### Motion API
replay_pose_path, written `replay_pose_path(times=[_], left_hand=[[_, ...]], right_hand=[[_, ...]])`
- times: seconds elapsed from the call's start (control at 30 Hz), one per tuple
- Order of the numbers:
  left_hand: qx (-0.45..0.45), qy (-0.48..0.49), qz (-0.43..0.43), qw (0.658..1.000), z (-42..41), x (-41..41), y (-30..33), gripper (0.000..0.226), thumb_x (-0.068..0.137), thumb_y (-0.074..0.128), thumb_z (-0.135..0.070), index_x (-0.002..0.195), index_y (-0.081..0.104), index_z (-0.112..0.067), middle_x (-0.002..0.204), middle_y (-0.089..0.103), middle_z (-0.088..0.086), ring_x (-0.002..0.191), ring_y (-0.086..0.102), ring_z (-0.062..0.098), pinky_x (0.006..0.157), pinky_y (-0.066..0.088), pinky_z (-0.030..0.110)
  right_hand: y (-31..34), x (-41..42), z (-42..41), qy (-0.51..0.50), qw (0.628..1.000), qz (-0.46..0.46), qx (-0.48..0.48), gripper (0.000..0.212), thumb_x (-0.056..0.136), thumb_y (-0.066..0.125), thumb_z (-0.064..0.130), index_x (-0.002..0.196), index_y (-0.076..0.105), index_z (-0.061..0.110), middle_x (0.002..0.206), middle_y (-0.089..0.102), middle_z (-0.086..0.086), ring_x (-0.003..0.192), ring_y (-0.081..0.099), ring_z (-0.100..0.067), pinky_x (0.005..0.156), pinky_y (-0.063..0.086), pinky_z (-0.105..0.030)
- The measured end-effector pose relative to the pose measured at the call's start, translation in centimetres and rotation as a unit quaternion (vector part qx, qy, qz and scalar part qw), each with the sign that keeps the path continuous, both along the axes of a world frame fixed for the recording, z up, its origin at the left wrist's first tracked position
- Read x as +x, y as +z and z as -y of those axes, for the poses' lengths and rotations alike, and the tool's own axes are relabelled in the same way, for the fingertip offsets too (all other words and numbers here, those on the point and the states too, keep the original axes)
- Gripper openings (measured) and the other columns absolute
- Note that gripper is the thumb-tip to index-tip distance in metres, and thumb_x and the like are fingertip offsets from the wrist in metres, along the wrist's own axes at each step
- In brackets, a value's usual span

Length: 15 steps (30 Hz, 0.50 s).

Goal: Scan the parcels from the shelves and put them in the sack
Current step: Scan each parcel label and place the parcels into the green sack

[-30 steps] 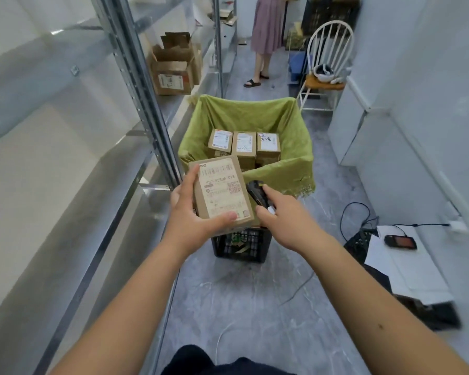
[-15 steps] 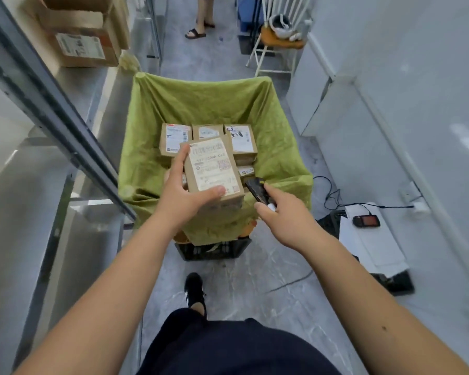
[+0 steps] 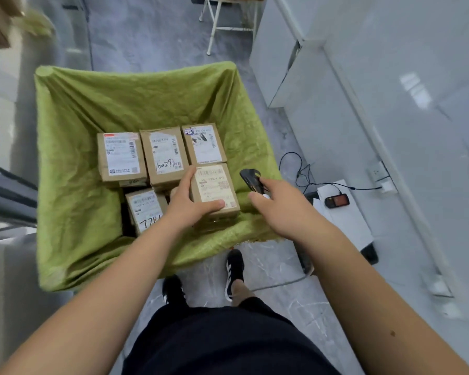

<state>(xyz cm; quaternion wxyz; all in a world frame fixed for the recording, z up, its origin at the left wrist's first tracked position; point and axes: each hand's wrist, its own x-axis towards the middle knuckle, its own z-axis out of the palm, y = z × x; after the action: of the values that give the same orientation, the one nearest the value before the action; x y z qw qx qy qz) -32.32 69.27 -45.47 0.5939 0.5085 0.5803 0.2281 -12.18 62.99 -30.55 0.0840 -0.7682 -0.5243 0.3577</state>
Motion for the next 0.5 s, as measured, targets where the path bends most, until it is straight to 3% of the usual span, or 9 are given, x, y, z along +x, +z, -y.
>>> replay_pose_path(times=[0.07,0.2,0.3,0.37,0.5], left_hand=[[-0.010,0.014,-0.011,1.000,-0.6,1.6,-1.0,0.130,0.051,0.093,-0.055,0.159,0.022,-0.055,0.160,0.032,0.003,0.140,0.043,0.024,0.121,0.036,0.053],[-0.014,0.047,-0.040,0.998,-1.0,3.9,-2.7,0.130,0.054,0.095,-0.050,0.161,0.021,-0.051,0.160,0.034,0.005,0.143,0.042,0.025,0.122,0.034,0.052],[-0.024,0.061,-0.066,0.996,-1.0,4.8,-4.0,0.132,0.052,0.094,-0.051,0.162,0.021,-0.048,0.160,0.038,0.006,0.144,0.042,0.026,0.122,0.034,0.053],[-0.027,0.064,-0.093,0.993,-1.1,5.3,-4.9,0.127,0.059,0.098,-0.040,0.161,0.023,-0.046,0.159,0.038,0.006,0.144,0.042,0.027,0.122,0.035,0.053],[-0.019,0.093,-0.136,0.986,-1.4,6.1,-6.2,0.118,0.068,0.097,-0.022,0.158,0.026,-0.048,0.155,0.037,0.003,0.137,0.047,0.025,0.119,0.038,0.052]], right_hand=[[0.0,1.3,-1.7,0.016,1.000,-0.010,-0.002,0.021,0.100,0.052,0.041,0.114,0.064,0.030,0.070,0.051,0.012,0.065,0.051,-0.012,0.054,0.032,-0.028],[-0.5,3.8,-4.3,0.052,0.997,-0.048,-0.010,0.020,0.100,0.054,0.040,0.111,0.064,0.028,0.074,0.057,0.008,0.068,0.056,-0.015,0.056,0.036,-0.030],[-1.2,5.4,-5.8,0.085,0.994,-0.070,-0.020,0.028,0.100,0.055,0.040,0.122,0.064,0.027,0.101,0.070,0.005,0.092,0.064,-0.019,0.076,0.050,-0.033],[-1.9,6.4,-6.7,0.106,0.991,-0.071,-0.029,0.034,0.100,0.056,0.041,0.129,0.062,0.024,0.119,0.069,0.000,0.109,0.063,-0.024,0.092,0.051,-0.038],[-3.0,8.1,-7.9,0.142,0.987,-0.067,-0.038,0.041,0.100,0.058,0.043,0.134,0.060,0.021,0.127,0.068,-0.005,0.116,0.062,-0.029,0.096,0.050,-0.038]])
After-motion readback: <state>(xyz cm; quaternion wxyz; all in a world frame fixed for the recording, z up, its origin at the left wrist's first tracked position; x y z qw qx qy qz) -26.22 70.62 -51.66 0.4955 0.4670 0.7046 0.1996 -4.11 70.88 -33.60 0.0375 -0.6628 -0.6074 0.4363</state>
